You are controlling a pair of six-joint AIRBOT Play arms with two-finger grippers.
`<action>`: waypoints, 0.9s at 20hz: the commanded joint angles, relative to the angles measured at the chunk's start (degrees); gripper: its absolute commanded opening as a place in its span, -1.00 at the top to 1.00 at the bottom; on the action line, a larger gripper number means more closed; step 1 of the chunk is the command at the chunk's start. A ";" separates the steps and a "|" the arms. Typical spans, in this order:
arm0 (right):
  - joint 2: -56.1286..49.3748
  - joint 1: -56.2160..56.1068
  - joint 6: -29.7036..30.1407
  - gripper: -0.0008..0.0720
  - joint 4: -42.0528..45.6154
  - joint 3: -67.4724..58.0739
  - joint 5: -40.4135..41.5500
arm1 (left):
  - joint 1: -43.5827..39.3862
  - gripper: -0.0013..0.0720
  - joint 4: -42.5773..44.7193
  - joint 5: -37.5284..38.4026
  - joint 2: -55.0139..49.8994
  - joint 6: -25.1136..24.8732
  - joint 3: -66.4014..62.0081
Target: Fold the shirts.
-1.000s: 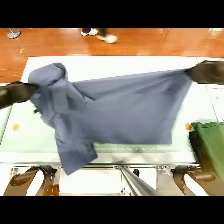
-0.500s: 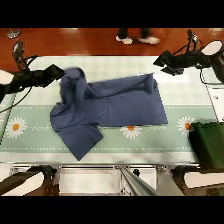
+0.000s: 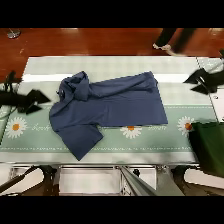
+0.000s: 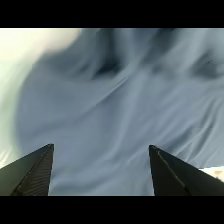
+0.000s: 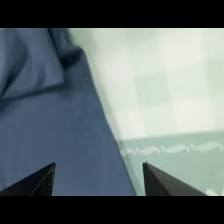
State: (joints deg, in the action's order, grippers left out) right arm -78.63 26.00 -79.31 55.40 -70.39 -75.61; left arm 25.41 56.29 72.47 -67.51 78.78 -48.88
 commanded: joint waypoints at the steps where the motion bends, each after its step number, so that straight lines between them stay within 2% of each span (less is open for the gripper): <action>1: 13.99 5.01 11.78 -0.76 -10.43 20.59 5.14 | 8.76 -0.94 -7.37 3.56 6.69 -2.71 15.28; 3: 20.96 3.52 12.63 -0.76 -14.14 30.40 11.15 | 10.19 -0.94 -10.27 2.40 9.22 -4.63 21.18; 6: 23.87 1.86 12.85 -0.76 -15.85 36.41 10.47 | 10.64 -0.94 -9.14 1.42 9.62 -4.09 23.76; 9: 23.87 1.29 13.42 -0.76 -15.89 37.66 7.54 | 10.64 -0.94 -5.22 -0.63 9.62 -3.58 24.37; 14: 23.87 1.29 13.42 -0.76 -15.85 37.66 6.36 | 10.62 -0.93 -6.01 -4.63 8.83 -5.75 24.39; 16: 23.85 1.27 13.42 -0.76 -15.37 37.66 6.36 | 10.34 -0.92 -9.11 -4.90 6.32 -6.45 24.72; 18: 23.80 1.29 13.38 -0.76 -13.51 37.66 6.40 | 8.46 -0.91 -14.99 -6.51 3.85 -11.37 24.83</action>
State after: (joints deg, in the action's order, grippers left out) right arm -54.89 27.31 -65.98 40.34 -32.91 -68.97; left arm 35.24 47.27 68.12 -61.08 71.70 -24.34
